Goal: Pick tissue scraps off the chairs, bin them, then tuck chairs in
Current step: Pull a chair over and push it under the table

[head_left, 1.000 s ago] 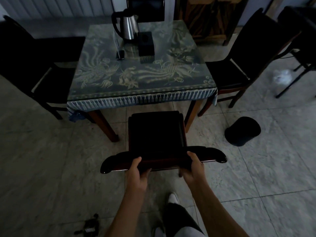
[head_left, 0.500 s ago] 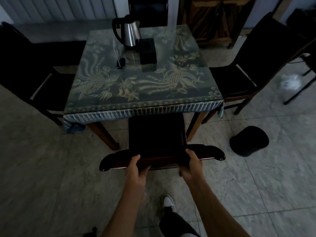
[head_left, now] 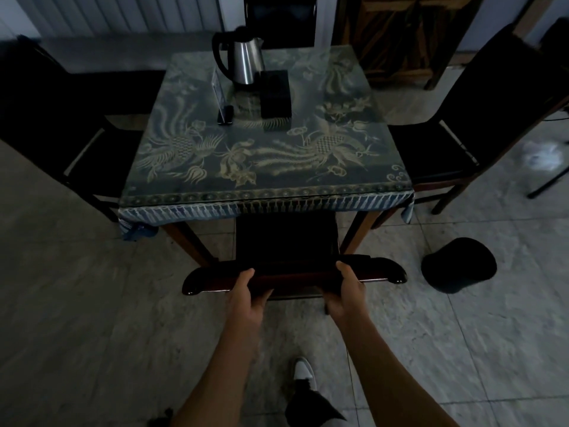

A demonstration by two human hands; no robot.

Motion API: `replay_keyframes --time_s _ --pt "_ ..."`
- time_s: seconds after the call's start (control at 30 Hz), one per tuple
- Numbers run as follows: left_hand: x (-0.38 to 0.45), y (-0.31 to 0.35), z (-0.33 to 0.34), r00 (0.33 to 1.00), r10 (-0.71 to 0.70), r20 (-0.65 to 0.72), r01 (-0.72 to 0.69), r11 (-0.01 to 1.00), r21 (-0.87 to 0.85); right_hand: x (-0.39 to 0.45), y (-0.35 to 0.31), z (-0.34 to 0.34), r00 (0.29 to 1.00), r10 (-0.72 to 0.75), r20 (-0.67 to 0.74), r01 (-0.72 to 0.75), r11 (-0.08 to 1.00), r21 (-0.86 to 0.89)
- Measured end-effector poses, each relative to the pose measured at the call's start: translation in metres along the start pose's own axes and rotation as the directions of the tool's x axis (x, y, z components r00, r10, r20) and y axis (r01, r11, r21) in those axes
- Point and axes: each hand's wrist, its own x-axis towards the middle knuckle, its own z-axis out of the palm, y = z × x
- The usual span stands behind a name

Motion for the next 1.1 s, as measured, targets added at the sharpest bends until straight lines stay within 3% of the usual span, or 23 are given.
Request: replay_keyframes --time_s 0.33,0.47,0.57,0.6,0.67,0.73,0.77,0.9,1.0,1.1 --pt "-0.011 0.004 0.000 0.999 0.024 -0.025 -0.023 0.999 0.046 -0.003 -0.004 -0.007 0.996 0.019 0.083 -0.013 0.997 -0.076" --pt "-0.017 0.007 -0.004 0.999 0.035 -0.034 -0.029 0.989 0.147 -0.009 -0.006 -0.016 0.999 0.014 0.046 0.000 0.954 -0.299" --pt "-0.031 0.004 -0.007 0.993 0.079 -0.084 -0.037 0.909 0.416 -0.021 -0.004 -0.029 0.993 -0.088 0.077 0.117 0.784 -0.610" --pt "-0.036 0.003 -0.009 0.986 0.148 -0.080 -0.079 0.826 0.558 -0.026 -0.004 -0.032 0.983 -0.139 0.119 0.182 0.673 -0.717" --pt "-0.047 0.000 -0.014 0.935 0.352 0.043 -0.230 0.510 0.829 -0.031 -0.008 -0.036 0.937 -0.253 0.242 0.325 0.367 -0.872" --pt "-0.058 0.001 -0.017 0.855 0.482 0.192 -0.321 0.200 0.926 -0.039 -0.016 -0.031 0.872 -0.312 0.378 0.426 0.099 -0.899" --pt "-0.064 0.003 -0.015 0.826 0.507 0.246 -0.345 0.109 0.932 -0.043 -0.023 -0.025 0.841 -0.323 0.434 0.464 0.020 -0.885" --pt "-0.080 0.020 0.007 0.737 0.524 0.427 -0.423 -0.136 0.896 -0.062 -0.054 0.011 0.690 -0.331 0.644 0.620 -0.189 -0.762" --pt "-0.085 0.038 0.028 0.584 0.552 0.595 -0.450 -0.390 0.803 -0.072 -0.075 0.038 0.560 -0.347 0.752 0.679 -0.328 -0.657" --pt "-0.093 0.055 0.050 0.458 0.553 0.696 -0.450 -0.531 0.718 -0.078 -0.091 0.060 0.492 -0.328 0.806 0.647 -0.482 -0.591"
